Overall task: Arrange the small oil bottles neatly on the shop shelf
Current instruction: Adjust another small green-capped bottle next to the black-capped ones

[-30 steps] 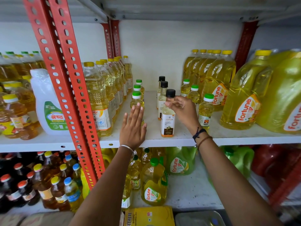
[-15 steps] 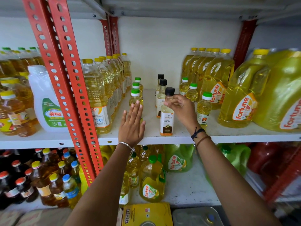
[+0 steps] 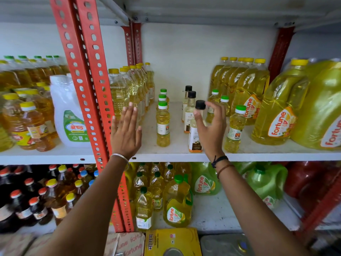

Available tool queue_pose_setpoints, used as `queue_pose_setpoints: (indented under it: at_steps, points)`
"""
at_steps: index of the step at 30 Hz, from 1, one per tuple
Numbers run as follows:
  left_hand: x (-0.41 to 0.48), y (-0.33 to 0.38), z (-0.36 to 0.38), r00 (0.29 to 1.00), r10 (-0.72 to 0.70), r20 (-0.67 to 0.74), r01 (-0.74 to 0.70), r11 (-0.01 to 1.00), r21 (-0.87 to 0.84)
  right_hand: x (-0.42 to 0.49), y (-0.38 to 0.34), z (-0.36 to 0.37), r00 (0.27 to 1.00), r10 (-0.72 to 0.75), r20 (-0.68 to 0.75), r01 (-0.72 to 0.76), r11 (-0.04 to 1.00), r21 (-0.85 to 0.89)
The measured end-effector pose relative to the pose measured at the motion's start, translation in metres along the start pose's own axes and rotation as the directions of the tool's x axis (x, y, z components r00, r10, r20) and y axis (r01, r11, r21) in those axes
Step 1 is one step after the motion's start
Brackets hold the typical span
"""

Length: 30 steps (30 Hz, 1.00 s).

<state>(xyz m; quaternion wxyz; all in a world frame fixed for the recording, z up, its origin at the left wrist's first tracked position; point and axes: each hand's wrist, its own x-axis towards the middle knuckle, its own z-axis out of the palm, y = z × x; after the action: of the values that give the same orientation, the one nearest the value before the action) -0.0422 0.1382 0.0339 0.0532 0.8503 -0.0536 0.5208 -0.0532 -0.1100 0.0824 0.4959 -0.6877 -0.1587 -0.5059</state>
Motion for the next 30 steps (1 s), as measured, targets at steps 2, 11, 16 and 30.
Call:
queue_pose_setpoints:
  at_steps: [2,11,16,30]
  points:
    - [0.002,-0.010,-0.002,1.000,0.011,0.002,-0.011,1.000,0.023,-0.004,-0.010,0.013,0.997,-0.059,0.056,0.056,0.997,0.059]
    - [0.002,-0.025,0.008,0.992,0.124,-0.003,-0.122,0.984,0.129,0.002,-0.015,0.086,0.796,0.298,0.526,-0.349,0.937,-0.002]
    - [0.001,-0.026,0.009,0.990,0.141,-0.009,-0.139,0.982,0.131,0.007,-0.007,0.103,0.807,0.313,0.501,-0.364,0.931,0.004]
    - [0.000,-0.027,0.007,0.986,0.164,0.005,-0.163,0.977,0.140,0.017,-0.019,0.108,0.815,0.387,0.431,-0.332,0.922,-0.199]
